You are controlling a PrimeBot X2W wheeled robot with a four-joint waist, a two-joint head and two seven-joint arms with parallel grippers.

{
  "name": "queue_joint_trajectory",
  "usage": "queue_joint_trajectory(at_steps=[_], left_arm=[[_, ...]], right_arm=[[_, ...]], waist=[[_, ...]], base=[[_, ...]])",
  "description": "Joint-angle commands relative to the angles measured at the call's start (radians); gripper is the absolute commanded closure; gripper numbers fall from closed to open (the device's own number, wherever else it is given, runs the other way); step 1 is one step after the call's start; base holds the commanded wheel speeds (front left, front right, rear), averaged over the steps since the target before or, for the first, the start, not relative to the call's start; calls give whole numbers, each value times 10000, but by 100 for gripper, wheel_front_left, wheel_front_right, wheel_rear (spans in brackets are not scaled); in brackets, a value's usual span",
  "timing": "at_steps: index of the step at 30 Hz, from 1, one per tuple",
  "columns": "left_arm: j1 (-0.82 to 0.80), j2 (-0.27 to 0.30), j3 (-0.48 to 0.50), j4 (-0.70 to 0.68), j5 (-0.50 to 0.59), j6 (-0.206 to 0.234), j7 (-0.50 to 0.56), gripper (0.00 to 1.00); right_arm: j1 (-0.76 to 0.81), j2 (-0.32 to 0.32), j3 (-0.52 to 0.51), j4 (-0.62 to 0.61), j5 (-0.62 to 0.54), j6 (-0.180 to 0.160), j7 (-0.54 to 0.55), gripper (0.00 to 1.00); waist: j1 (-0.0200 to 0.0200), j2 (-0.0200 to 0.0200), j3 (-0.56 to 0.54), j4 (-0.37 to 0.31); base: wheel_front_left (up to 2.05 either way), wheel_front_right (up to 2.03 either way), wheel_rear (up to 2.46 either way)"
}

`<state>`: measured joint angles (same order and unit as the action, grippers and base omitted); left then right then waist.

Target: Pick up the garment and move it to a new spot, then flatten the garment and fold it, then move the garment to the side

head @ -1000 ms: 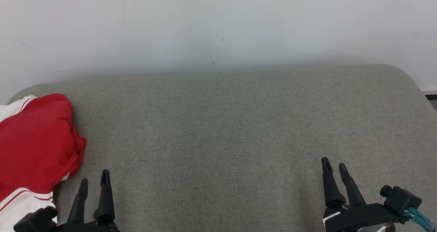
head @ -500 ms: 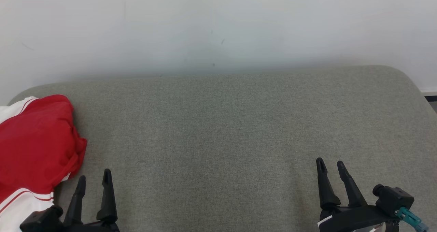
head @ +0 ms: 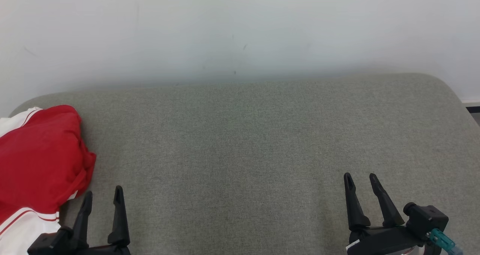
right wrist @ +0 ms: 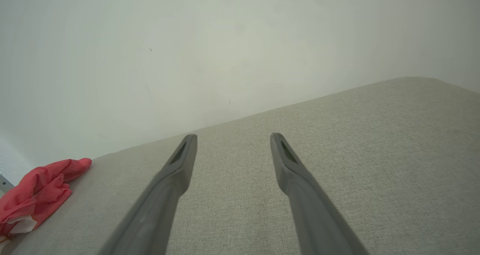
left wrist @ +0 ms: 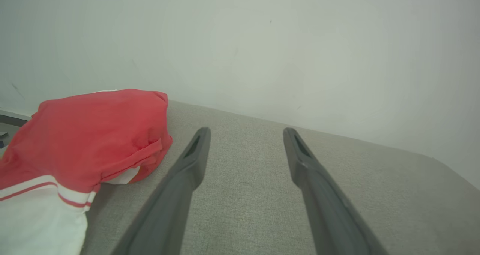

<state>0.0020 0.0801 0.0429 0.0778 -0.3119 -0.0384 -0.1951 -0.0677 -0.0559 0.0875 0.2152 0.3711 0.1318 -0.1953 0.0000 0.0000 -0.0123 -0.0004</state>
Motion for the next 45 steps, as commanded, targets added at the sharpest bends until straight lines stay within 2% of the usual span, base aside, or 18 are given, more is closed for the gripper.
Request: queue_joint_trajectory(at_steps=[1,12,27,35,45], left_arm=[[12,74,16,-94,161,-39,-94,0],[73,45,69,-111,937,-136,-325,0],[176,8,14,201,1650,-504,-607,0],[136,60,54,432,1896,-648,-728,0],[163,86,191,732,1657,-627,-699,0]], right_arm=[[-70,-44,9,-82,-208,-15,-94,0],[48,-9,-95,-154,-1145,-17,-311,0],[173,32,-12,-73,-2041,-19,-605,0],[228,42,-36,69,-2141,-21,-721,0],[208,32,63,333,-1688,-21,-697,0]], waist=[[0,0,2,-3],[0,0,-44,8],[0,0,-97,1],[0,0,-92,17],[0,0,-100,45]], base=[[0,0,0],[0,0,0],[0,0,0],[0,0,0],[0,0,0]])
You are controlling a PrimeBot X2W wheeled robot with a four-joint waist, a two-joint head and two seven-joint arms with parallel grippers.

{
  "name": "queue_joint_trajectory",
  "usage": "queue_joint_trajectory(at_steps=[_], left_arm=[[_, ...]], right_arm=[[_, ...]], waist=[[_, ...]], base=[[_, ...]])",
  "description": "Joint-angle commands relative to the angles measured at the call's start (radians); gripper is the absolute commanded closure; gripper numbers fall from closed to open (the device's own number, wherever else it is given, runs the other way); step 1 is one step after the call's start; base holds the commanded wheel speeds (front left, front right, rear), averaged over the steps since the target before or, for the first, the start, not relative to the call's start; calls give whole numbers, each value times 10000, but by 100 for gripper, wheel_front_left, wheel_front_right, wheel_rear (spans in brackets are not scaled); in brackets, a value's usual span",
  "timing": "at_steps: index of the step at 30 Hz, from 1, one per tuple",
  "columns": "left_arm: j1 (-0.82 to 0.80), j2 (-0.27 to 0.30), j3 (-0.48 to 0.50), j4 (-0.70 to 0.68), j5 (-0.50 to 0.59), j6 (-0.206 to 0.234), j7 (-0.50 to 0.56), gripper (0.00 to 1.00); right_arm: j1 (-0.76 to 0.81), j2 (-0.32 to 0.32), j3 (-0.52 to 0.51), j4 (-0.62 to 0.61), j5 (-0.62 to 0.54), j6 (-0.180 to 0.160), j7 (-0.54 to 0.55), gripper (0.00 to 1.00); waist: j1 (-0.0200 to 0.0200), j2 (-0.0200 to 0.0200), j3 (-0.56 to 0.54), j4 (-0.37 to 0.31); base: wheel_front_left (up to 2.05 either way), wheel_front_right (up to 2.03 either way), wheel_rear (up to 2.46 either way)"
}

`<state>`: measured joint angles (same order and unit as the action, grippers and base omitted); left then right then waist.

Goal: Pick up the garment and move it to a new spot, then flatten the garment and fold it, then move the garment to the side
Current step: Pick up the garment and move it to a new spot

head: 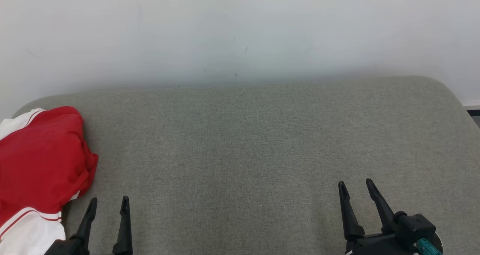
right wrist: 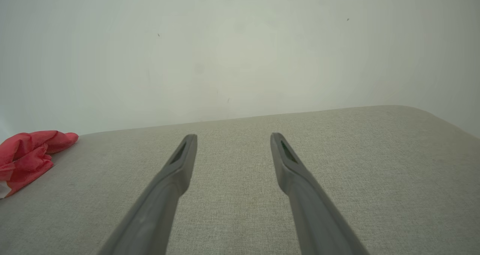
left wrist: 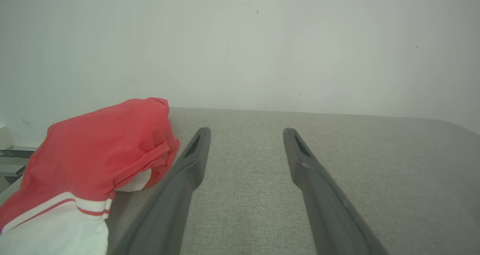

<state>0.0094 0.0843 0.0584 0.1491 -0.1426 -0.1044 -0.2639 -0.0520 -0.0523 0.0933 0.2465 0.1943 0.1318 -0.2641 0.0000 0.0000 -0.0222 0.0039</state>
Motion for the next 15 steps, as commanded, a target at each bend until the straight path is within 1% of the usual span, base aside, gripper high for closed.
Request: queue_joint_trajectory(at_steps=[1,10,15], left_arm=[[87,49,38,29,-44,29,-11,0],[63,31,23,63,39,99,-11,0],[-53,66,67,104,118,190,-11,0]], right_arm=[[46,-17,9,38,89,-21,-9,0],[9,-79,67,152,180,-21,-9,0],[19,-86,77,170,212,-21,-7,0]], waist=[[0,0,-2,8],[0,0,17,94],[0,0,44,371]], base=[[0,0,0],[0,0,0],[0,0,0]])
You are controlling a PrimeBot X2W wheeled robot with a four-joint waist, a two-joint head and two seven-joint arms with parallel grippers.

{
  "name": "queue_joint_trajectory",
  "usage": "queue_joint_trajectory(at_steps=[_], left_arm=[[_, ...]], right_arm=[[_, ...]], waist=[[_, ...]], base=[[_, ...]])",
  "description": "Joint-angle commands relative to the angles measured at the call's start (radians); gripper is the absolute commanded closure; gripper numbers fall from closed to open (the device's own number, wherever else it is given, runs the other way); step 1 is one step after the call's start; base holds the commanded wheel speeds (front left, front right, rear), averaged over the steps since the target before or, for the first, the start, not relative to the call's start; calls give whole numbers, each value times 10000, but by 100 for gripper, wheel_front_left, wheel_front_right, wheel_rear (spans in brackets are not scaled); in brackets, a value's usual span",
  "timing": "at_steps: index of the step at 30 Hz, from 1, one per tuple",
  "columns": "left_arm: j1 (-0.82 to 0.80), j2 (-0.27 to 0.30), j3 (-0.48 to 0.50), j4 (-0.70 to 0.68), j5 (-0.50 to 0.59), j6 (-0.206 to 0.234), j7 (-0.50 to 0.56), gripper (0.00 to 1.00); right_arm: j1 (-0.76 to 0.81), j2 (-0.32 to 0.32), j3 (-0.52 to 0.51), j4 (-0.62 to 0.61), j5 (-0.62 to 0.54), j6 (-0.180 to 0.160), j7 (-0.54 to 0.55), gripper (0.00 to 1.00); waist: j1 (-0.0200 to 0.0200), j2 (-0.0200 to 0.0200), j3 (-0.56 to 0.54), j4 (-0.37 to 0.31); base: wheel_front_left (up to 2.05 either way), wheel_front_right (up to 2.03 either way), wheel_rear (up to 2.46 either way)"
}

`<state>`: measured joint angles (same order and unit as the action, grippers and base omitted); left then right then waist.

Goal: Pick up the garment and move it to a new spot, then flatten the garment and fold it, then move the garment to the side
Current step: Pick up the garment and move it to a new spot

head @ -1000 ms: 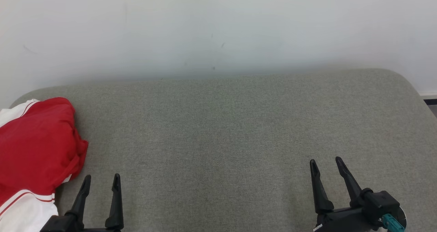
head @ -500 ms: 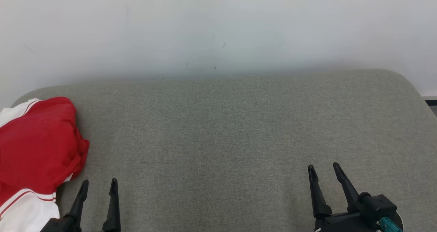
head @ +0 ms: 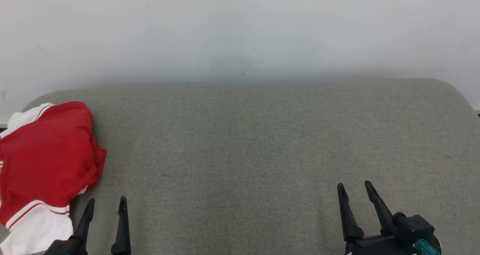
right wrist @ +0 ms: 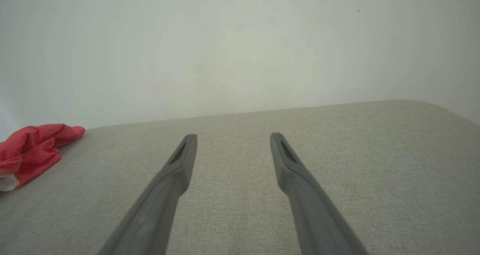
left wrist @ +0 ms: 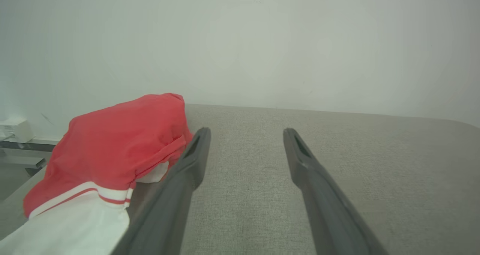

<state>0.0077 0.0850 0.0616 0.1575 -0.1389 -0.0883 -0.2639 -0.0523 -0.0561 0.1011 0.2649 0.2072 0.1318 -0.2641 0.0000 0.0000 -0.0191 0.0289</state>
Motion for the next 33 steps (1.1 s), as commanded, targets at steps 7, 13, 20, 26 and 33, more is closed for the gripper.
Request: queue_joint_trajectory(at_steps=[7,13,20,26,33], left_arm=[[45,78,140,20,-29,127,-11,0],[81,79,221,32,-50,170,-9,0],[146,77,332,-13,-65,263,-9,0],[210,146,540,-21,-61,348,-9,0],[362,191,736,-24,-87,426,-9,0]], right_arm=[[159,-21,98,8,149,-21,-7,0],[157,2,163,8,131,-21,-6,0],[162,13,180,39,134,-21,-7,0],[147,24,263,100,118,-21,-9,0],[134,38,443,194,198,-21,-7,0]], waist=[[0,0,21,945],[0,0,122,1933],[0,0,140,2995],[0,0,70,3854],[0,0,-16,4564]], base=[[0,0,0],[0,0,0],[0,0,0],[0,0,0],[0,0,0]])
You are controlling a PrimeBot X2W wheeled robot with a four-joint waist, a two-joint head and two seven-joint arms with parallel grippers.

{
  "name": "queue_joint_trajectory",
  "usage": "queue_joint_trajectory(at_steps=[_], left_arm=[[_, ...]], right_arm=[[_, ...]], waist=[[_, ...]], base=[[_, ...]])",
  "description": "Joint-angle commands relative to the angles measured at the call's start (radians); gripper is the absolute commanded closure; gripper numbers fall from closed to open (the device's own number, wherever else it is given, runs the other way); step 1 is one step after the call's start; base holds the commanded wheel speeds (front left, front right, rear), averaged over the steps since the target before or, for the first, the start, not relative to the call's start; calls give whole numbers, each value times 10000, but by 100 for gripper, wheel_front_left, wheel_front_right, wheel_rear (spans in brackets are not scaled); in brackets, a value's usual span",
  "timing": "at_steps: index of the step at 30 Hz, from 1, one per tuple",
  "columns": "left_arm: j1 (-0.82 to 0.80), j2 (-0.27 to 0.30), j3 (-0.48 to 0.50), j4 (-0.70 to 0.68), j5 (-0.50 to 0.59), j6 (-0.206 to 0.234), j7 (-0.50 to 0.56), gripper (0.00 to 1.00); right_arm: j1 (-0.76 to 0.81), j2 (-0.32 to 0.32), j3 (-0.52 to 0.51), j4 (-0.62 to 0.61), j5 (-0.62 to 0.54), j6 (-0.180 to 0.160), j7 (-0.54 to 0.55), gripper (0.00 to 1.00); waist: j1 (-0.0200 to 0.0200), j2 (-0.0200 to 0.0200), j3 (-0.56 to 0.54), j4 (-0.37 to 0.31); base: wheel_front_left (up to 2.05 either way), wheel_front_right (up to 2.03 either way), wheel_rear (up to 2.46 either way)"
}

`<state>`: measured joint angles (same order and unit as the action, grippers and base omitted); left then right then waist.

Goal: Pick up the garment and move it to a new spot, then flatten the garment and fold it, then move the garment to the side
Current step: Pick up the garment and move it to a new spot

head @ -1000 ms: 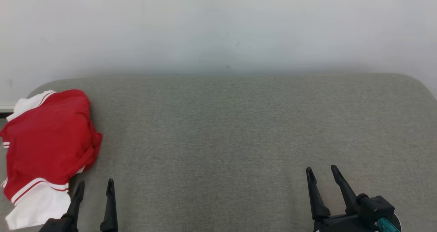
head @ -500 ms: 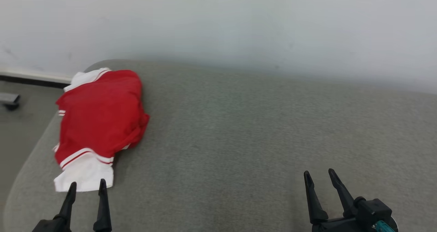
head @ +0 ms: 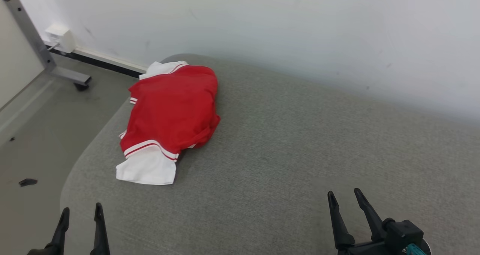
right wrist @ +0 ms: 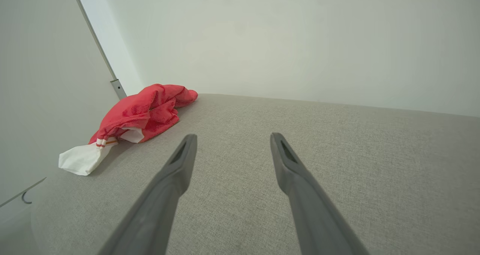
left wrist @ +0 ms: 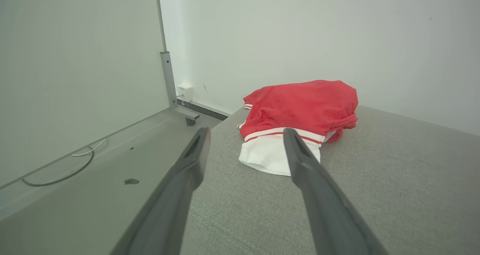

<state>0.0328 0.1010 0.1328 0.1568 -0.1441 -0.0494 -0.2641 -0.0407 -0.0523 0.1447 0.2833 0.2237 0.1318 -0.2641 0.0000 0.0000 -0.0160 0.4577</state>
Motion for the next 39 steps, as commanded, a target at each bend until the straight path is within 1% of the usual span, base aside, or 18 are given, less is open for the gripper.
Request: queue_joint_trajectory(at_steps=[1,11,15,19,25,26,27,31,33,35,37,39], left_arm=[[138,36,74,-53,-59,40,-7,0],[218,-67,270,-214,-106,114,-7,0],[-126,-85,277,-95,-168,62,-7,0],[-696,124,178,127,-99,-56,-7,0],[-2482,639,11,574,-310,-343,43,0],[-2482,639,11,574,-310,-343,43,0],[-2856,757,-8,677,-335,-404,64,0],[-4405,1223,45,1098,-600,-509,157,0],[-5193,1336,99,1341,-909,-571,290,0],[-5885,1690,139,1478,-1002,-627,377,0],[-6468,1856,124,1659,-1147,-649,528,0],[-6975,2156,148,1823,-1209,-680,715,0]], right_arm=[[-19,4,45,16,25,-21,-7,0],[-273,-25,169,116,-45,-21,-7,0],[-289,-126,100,125,-64,-21,-7,0],[-398,-181,-32,60,-198,-21,26,0],[-685,-499,-312,-158,-374,-21,192,0],[-685,-499,-312,-158,-374,-21,192,0],[-768,-559,-347,-215,-416,-21,236,0],[-1036,-675,-482,-504,-499,-21,306,0],[-1163,-769,-631,-635,-504,-21,297,0],[-1301,-821,-723,-750,-517,-21,303,0],[-1369,-877,-904,-866,-559,-21,292,0],[-1447,-908,-1057,-1013,-606,-21,279,0]], waist=[[0,0,-12,302],[0,0,207,367],[0,0,305,343],[0,0,593,136],[0,0,1473,-537],[0,0,1473,-537],[0,0,1637,-683],[0,0,2325,-1396],[0,0,2661,-1772],[0,0,3004,-2179],[0,0,3313,-2528],[0,0,3613,-2889]], base=[[0,0,0],[0,0,0],[0,0,0],[0,0,0],[0,0,0],[0,0,0],[0,0,0],[0,0,0],[0,0,0],[0,0,0],[0,0,0],[0,0,0]])
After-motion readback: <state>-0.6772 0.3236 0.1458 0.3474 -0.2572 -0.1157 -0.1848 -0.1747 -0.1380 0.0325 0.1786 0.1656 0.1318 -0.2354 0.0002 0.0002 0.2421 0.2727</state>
